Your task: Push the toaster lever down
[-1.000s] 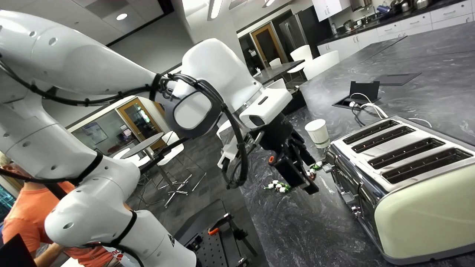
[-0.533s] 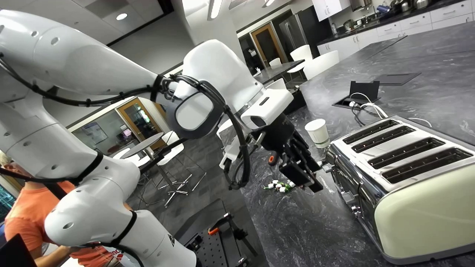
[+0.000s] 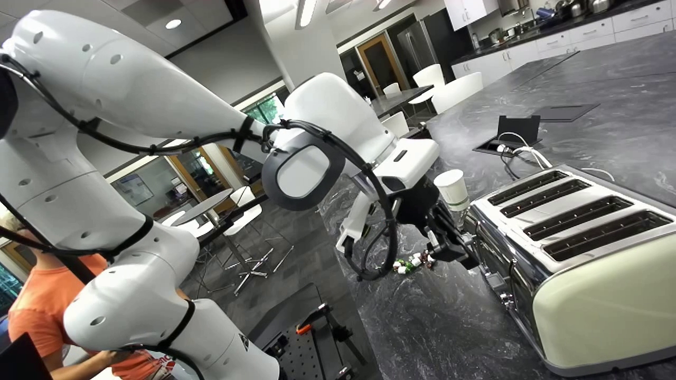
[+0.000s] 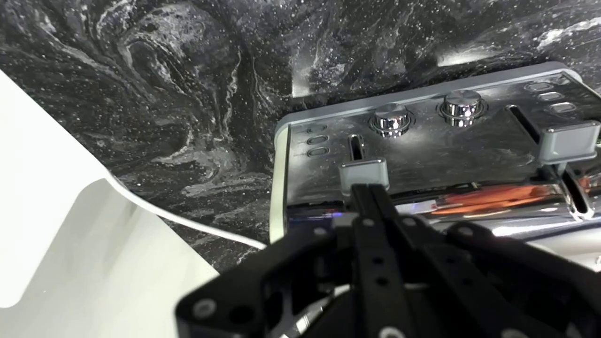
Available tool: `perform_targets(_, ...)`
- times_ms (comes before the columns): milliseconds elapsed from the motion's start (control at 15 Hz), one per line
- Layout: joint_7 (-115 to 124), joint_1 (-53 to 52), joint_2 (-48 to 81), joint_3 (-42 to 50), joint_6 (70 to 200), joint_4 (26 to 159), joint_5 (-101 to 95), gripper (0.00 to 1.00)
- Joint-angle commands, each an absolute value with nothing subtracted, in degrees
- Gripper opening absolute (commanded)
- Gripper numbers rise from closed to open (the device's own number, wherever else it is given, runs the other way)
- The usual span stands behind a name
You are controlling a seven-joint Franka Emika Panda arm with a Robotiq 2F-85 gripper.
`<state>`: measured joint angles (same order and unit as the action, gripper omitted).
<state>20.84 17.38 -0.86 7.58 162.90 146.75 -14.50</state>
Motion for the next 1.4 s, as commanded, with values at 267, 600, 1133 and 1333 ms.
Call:
perform_targets(267,21.24,13.2,6.33,11.57,164.82,141.97,-15.34,0.0)
perform_targets(600,20.44,10.82,8.78,13.3,163.92,140.34,-14.22,0.0)
perform_targets(1133,18.74,9.22,13.39,14.43,164.68,138.2,-11.51,0.0)
perform_targets(1333,17.79,9.3,15.26,14.26,165.49,137.6,-9.11,0.0)
